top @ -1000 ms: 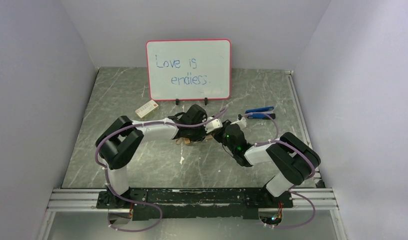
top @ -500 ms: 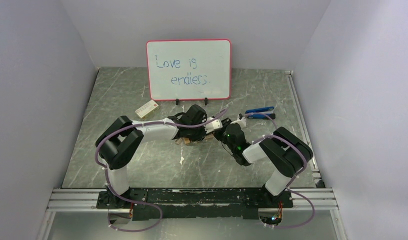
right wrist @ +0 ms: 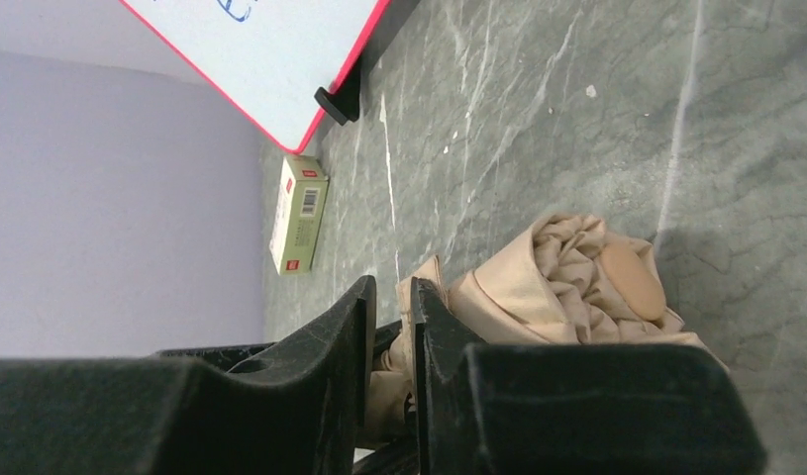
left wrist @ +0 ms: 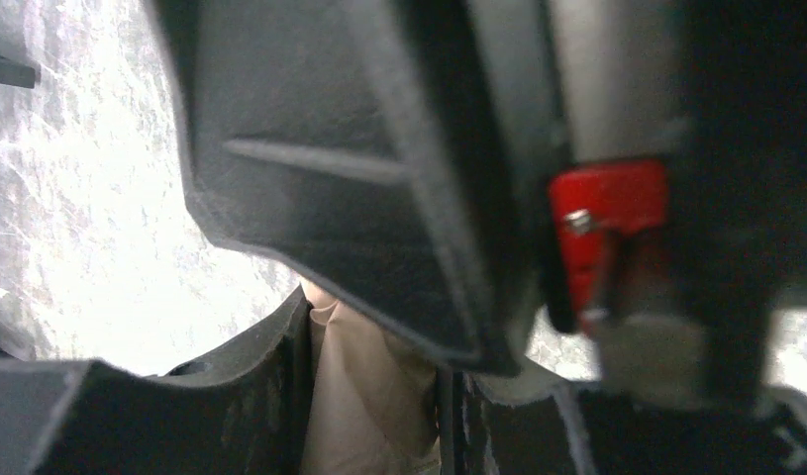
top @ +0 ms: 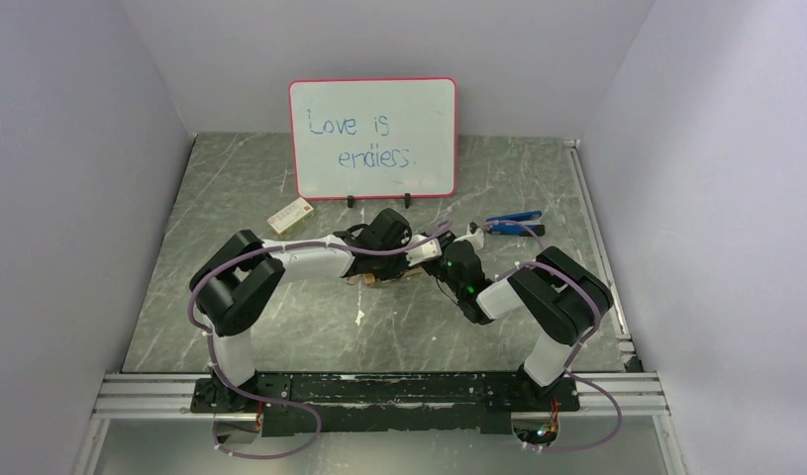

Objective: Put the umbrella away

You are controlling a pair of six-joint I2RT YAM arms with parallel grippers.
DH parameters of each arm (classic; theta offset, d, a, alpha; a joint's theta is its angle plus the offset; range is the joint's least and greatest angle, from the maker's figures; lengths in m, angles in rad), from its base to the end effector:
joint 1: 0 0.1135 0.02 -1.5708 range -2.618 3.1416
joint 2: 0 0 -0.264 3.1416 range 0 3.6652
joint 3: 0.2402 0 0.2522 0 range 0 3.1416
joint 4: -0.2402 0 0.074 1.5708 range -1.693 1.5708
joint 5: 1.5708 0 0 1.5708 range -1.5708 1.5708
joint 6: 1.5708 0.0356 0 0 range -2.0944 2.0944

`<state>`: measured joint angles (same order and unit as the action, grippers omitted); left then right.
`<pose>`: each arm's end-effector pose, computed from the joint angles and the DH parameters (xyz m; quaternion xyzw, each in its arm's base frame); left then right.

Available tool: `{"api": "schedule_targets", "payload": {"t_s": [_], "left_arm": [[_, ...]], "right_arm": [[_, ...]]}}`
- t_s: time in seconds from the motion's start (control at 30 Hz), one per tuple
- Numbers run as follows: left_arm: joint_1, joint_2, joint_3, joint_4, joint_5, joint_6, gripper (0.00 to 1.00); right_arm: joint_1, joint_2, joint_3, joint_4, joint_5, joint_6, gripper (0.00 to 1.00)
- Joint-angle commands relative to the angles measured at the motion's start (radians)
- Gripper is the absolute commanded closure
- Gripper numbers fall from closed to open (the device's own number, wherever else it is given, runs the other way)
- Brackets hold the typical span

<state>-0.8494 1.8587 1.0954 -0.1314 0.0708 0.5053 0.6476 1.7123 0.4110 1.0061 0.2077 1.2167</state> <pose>0.2504 -0.2885 0.1552 0.6000 0.7273 -0.0896 0.3208 0.2313 0.1657 0.1231 0.2836 0.7496 0.4258 0.4199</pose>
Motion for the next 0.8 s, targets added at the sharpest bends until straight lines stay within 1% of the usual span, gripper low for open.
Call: {"api": "schedule_targets", "payload": {"t_s": [0.0, 0.07, 0.17, 0.37, 0.47, 0.6, 0.77], "left_arm": [[-0.04, 0.083, -0.068, -0.175, -0.016, 0.038, 0.95], [-0.055, 0.08, -0.076, -0.159, -0.043, 0.032, 0.95], [-0.073, 0.068, -0.101, -0.128, -0.069, 0.021, 0.95], [-0.112, 0.045, -0.146, -0.068, -0.161, 0.018, 0.95], [-0.117, 0.044, -0.151, -0.058, -0.183, 0.016, 0.95], [-0.119, 0.036, -0.169, -0.042, -0.199, 0.015, 0.95], [-0.122, 0.021, -0.197, -0.012, -0.201, 0.024, 0.95]], "right_arm": [[-0.007, 0.043, 0.037, -0.132, -0.059, -0.01, 0.77], [-0.008, 0.056, 0.052, -0.18, -0.082, -0.008, 0.76], [-0.007, 0.071, 0.043, -0.209, -0.094, 0.021, 0.76], [-0.006, 0.085, 0.049, -0.345, -0.082, 0.063, 0.84], [-0.011, 0.067, 0.032, -0.361, -0.069, 0.069, 0.86], [-0.029, -0.05, -0.026, -0.356, 0.01, 0.032, 0.85], [-0.045, -0.281, -0.039, -0.523, 0.144, -0.088, 0.77]]}}
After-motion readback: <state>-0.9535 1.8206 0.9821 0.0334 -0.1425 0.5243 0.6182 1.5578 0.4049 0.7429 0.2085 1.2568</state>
